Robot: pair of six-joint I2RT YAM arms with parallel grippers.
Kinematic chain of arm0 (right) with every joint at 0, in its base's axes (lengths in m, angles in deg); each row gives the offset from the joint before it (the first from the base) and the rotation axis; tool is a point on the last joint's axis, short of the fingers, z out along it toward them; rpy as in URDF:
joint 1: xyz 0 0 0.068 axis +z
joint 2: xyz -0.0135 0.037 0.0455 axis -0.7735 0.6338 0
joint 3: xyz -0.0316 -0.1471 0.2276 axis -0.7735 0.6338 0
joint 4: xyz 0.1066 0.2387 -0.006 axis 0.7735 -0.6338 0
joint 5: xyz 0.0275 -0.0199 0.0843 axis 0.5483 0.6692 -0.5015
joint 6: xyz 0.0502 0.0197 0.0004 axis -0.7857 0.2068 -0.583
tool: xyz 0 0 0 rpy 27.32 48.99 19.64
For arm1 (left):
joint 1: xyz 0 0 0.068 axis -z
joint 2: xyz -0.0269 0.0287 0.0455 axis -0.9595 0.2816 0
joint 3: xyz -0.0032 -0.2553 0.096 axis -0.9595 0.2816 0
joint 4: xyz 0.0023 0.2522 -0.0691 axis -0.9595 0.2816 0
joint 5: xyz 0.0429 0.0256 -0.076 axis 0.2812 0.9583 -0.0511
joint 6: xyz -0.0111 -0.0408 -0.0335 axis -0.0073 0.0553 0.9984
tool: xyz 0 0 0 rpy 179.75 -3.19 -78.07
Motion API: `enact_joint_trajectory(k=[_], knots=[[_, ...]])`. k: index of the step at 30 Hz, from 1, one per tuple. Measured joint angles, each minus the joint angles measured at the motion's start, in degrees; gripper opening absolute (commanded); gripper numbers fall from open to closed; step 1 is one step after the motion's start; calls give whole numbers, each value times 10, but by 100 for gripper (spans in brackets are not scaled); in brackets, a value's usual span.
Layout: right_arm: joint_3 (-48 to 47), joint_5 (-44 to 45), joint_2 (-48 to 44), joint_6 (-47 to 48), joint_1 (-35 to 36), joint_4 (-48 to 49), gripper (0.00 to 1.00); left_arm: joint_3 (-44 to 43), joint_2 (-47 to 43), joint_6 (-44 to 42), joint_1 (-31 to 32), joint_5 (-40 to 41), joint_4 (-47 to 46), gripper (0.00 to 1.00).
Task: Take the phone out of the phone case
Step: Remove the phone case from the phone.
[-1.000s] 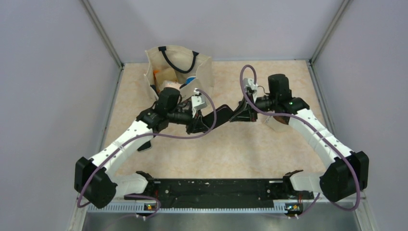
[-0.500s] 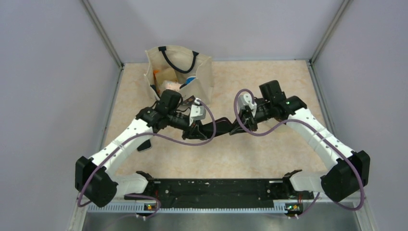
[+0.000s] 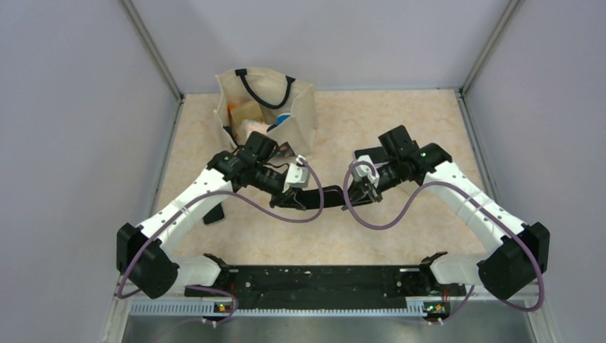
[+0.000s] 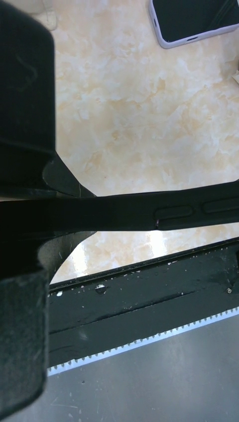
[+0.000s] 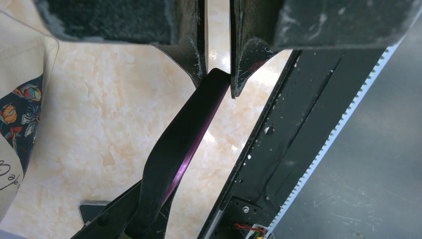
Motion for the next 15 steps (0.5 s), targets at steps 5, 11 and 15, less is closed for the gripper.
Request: enact_joint_trajectory(k=[5,11,15], knots=[[0,16,0,29,6,-23,0,-9,13,-24,10,9,14,0],[0,35,0,52,15,-49,0,-18,25,-57,24,22,33,0],[0,45,0,64,23,-59,0,-20,27,-75,30,31,41,0]])
